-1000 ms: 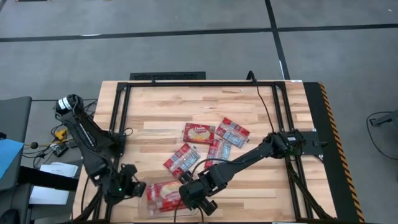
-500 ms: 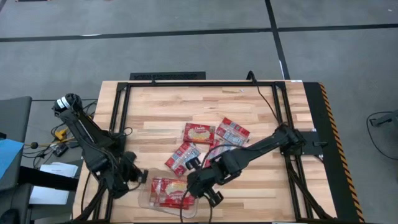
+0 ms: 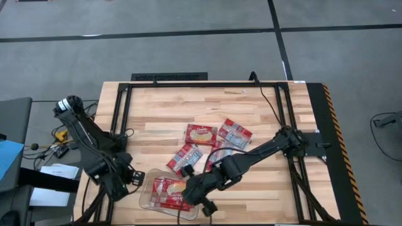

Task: Sort popcorn bags into baskets
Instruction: Adjust the red popcorn bags in the transparent bin

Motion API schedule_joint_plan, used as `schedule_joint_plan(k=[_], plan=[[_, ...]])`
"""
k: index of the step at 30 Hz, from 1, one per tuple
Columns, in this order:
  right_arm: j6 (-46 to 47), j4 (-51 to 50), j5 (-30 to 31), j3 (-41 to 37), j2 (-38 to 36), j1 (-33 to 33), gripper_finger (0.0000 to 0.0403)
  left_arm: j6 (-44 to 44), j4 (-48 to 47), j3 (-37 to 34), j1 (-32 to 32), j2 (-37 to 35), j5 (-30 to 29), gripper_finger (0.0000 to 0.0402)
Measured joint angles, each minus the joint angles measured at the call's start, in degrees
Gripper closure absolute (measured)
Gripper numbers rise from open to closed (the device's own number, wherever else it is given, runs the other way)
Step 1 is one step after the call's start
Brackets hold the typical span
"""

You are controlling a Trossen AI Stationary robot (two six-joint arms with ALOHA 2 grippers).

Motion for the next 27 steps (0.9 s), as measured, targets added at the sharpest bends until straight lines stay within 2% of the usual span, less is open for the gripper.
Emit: schedule_joint_plan(k=[4,8,14,19,24,27], plan=[[1.16,-0.27,-0.29,-0.31,0.38,0.07,0.0395,-0.29,8.15,-3.09,-0.25,3.05,-1.85,0.0401],[1.90,-0.87,-0.15,-0.25,0.34,0.07,0.0380,0.36,15.35,-3.11,-0.17,6.81,-4.05,0.0401],[2.17,-0.24,-0.35,-0.63,0.34,0.55,0.0389,1.17,27.52,-3.01,-1.10,12.68,-2.53,0.0401],[2.43,2.10,-0.96,-3.53,0.34,0.61,0.0396,0.26,30.56,-3.01,-1.60,14.92,-2.35,0.0401],[4.82,2.60,-1.61,-7.29,0.33,0.85,0.0380,-0.18,29.47,-3.01,-1.60,15.11,-2.69,0.0401],[5.24,4.44,-1.61,-10.73,0.36,1.28,0.0386,-0.20,29.35,-3.01,-1.55,15.11,-3.05,0.0401]])
